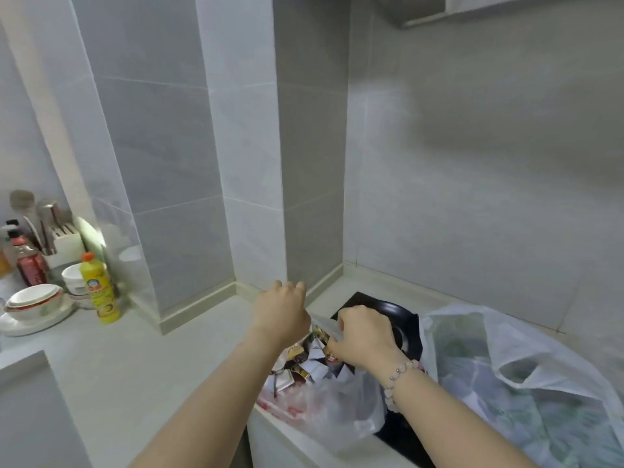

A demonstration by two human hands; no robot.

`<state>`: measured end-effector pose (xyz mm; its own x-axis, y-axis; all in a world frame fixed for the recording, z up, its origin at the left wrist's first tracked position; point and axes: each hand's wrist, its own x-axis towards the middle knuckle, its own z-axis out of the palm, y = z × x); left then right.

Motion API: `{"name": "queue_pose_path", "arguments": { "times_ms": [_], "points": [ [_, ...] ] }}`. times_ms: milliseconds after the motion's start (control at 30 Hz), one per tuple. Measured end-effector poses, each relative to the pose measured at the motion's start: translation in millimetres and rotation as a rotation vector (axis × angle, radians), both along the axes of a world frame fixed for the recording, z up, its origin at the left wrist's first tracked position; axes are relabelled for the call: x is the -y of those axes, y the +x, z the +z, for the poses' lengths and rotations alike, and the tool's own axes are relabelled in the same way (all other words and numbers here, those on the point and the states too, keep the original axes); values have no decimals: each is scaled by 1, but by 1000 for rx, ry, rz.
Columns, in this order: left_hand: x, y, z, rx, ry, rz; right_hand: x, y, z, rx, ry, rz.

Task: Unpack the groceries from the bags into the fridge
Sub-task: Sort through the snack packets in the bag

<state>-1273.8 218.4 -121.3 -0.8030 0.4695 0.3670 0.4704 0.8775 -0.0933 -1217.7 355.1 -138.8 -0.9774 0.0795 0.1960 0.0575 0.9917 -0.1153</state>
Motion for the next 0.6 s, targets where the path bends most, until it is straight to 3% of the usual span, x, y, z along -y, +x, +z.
{"name": "queue_pose_path", "arguments": {
  "times_ms": [300, 467, 600],
  "points": [
    [37, -67, -63, 150, -75, -105, 48, -52, -72, 254, -50, -57],
    [39, -76, -106, 302, 80, -228, 51, -66, -104, 345, -174, -209],
    [22, -74, -127, 395, 7, -289, 48, -71, -115, 438, -141, -197]
  ]
}}
